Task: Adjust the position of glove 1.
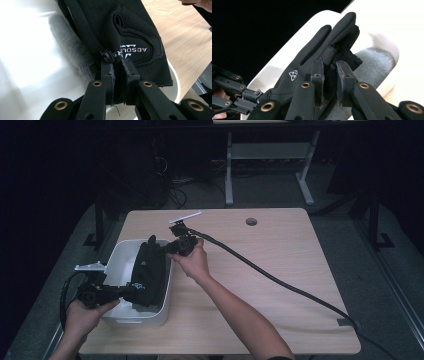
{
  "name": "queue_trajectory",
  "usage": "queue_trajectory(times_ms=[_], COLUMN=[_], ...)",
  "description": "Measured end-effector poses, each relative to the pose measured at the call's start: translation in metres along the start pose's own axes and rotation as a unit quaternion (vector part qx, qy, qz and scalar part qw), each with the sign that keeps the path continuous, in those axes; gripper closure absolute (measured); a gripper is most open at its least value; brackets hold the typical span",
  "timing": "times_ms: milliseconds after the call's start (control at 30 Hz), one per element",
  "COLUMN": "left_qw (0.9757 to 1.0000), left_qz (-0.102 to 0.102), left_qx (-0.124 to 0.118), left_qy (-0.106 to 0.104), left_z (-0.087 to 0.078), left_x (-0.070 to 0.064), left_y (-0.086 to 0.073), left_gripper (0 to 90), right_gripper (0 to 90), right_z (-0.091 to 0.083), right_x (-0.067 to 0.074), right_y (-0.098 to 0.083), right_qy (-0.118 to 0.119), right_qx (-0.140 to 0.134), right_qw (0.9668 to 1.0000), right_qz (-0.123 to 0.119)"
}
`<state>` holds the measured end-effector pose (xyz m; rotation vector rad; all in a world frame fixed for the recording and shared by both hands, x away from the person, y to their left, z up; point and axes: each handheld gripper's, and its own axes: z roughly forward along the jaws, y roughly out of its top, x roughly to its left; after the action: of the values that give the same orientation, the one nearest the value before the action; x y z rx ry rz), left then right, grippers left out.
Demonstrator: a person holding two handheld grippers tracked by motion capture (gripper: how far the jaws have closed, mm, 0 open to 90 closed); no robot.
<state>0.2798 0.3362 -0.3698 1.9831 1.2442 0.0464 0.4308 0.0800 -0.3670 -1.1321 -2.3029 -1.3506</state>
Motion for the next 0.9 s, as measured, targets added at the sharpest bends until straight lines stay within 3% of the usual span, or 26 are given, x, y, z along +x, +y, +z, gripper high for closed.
queue_trajectory(times_ms=[467, 567, 900], left_qw=[0.9999, 0.9998, 0.9999], left_qz=[0.002, -0.001, 0.004], left_qx=[0.015, 0.015, 0.004], left_qy=[0.003, 0.013, 0.016], left_z=[0.008, 0.006, 0.003], left_x=[0.000, 0.001, -0.002], left_y=[-0.004, -0.004, 0.004], left_gripper=[77.8, 70.8, 67.3], right_gripper=[72.9, 69.9, 66.2], right_z=[0.010, 0.009, -0.002], right_x=[-0.010, -0.010, -0.007], right_y=[-0.006, -0.006, -0.001], right_qy=[-0.018, -0.023, -0.030], right_qx=[0.023, 0.022, 0.019], right_qw=[0.9996, 0.9995, 0.9993], right_qz=[-0.005, -0.006, -0.013])
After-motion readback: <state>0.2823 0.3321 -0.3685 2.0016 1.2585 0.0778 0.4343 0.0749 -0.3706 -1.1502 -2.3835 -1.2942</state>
